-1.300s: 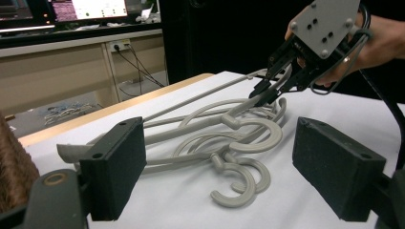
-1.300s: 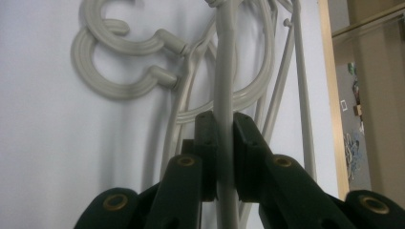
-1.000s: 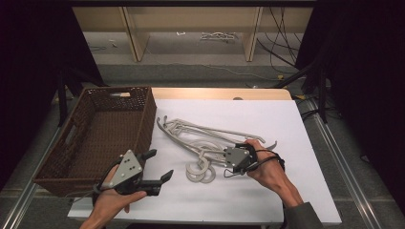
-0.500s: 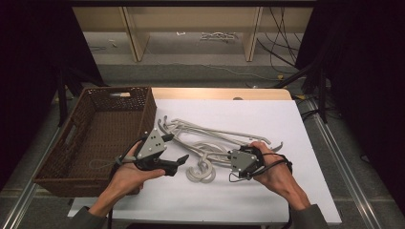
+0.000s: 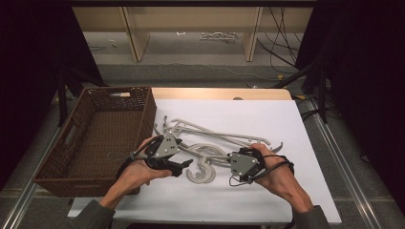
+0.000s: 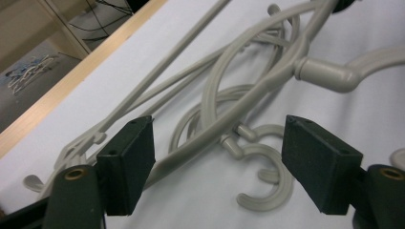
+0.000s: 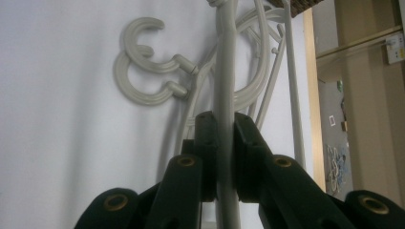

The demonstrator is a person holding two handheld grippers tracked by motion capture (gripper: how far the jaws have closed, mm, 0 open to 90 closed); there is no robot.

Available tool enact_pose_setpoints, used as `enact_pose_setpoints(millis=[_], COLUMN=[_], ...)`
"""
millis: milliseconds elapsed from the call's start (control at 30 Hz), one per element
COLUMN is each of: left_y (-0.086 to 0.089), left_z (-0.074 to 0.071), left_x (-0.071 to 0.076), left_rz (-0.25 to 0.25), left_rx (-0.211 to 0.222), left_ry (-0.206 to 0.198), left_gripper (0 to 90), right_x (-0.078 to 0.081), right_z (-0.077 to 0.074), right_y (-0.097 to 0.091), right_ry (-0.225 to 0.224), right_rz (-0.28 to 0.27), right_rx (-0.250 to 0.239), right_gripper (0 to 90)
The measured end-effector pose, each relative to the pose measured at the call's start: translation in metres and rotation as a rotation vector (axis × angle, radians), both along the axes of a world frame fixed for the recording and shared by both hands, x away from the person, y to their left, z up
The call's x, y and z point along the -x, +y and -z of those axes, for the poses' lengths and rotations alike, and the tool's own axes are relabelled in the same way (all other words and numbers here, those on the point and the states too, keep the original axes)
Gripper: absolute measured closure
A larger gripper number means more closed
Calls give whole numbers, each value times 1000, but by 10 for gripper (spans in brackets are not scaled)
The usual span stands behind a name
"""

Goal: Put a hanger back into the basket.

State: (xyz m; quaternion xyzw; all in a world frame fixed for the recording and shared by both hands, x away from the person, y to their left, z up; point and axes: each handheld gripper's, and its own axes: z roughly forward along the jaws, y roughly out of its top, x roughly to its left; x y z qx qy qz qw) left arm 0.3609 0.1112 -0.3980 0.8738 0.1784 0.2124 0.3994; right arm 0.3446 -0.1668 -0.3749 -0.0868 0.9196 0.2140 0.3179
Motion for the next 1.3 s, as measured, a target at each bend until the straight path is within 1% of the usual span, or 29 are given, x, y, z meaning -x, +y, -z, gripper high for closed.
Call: enact_pose_setpoints(millis=[33, 100, 133, 167, 200, 233, 267, 333, 433, 500, 533, 567, 600, 633, 667, 733, 867, 900, 933, 1000, 1033, 1067, 1100, 1133, 1167, 1200, 1233, 1267, 1300], left_y=[-1, -2, -2, -3, -4, -4, -6, -8, -11, -12, -13, -12, -12, -12, -12, -13, -15, -15, -16, -16, -17, -17, -16, -17, -17, -18, -19, -21, -21], left_z=[2, 3, 4, 5, 6, 7, 8, 9, 10, 11, 12, 13, 13, 13, 13, 12, 8, 6, 5, 1, 0, -1, -3, -3, -3, -4, -4, -4, -5], left_x=[0, -2, -3, -4, -4, -4, -4, -3, -1, -2, -3, -4, -6, -6, -6, -4, -2, -2, -1, 1, 1, 2, 3, 3, 4, 5, 6, 7, 8], left_rz=[4, 8, 5, 9, 13, 19, 26, 45, 76, 92, 98, 98, 98, 103, 110, 113, 118, 122, 118, 129, 125, 131, 138, 144, 150, 160, 160, 168, 172], left_rx=[0, -12, -7, -20, -22, -24, -27, -36, -40, -64, -85, -98, -97, -102, -111, -142, -164, -178, -177, -212, -206, -210, -228, -229, -228, -244, -246, -254, -259], left_ry=[-8, -4, 5, 2, -2, 5, -2, -4, -16, -30, -34, -32, -19, -21, -24, -50, -70, -76, -79, -88, -95, -99, -101, -104, -98, -107, -106, -118, -114], left_gripper=[269, 265, 265, 271, 277, 283, 315, 323, 394, 456, 483, 535, 561, 605, 605, 618, 631, 635, 638, 646, 649, 654, 661, 665, 673, 683, 693, 701, 710], right_x=[0, 1, 2, 2, 2, 2, 2, 3, 4, 4, 4, 3, 1, -1, -1, -1, -4, -3, -4, -4, -5, -4, -2, -2, -4, -4, -3, -4, -5], right_z=[0, -1, 0, 0, 0, 0, 0, 0, 1, 1, 1, 0, 0, 1, 1, 1, 1, 0, -1, -1, -1, -2, -2, -3, -3, -3, -3, -4, -5], right_y=[0, 1, 1, 2, 3, 3, 4, 5, 7, 8, 8, 9, 9, 10, 10, 9, 8, 6, 5, 4, 4, 3, 1, 0, 0, -1, -2, -3, -3], right_ry=[2, 6, 10, 8, 13, 17, 19, 25, 39, 32, 34, 31, 26, 30, 30, 32, 55, 50, 50, 50, 59, 63, 76, 74, 71, 76, 80, 74, 68], right_rz=[0, -3, -5, -10, -8, -11, -15, -27, -31, -42, -42, -61, -81, -90, -90, -80, -98, -93, -93, -98, -103, -91, -53, -40, -60, -56, -49, -57, -66], right_rx=[-1, 2, 1, 0, 2, -3, -3, 0, 5, 11, 11, 12, 11, 16, 16, 9, -1, -8, -11, -22, -22, -28, -43, -47, -50, -55, -59, -58, -60], right_gripper=[826, 825, 825, 825, 825, 825, 825, 825, 825, 825, 825, 825, 825, 825, 825, 825, 825, 824, 824, 822, 821, 819, 815, 812, 810, 807, 803, 802, 798])
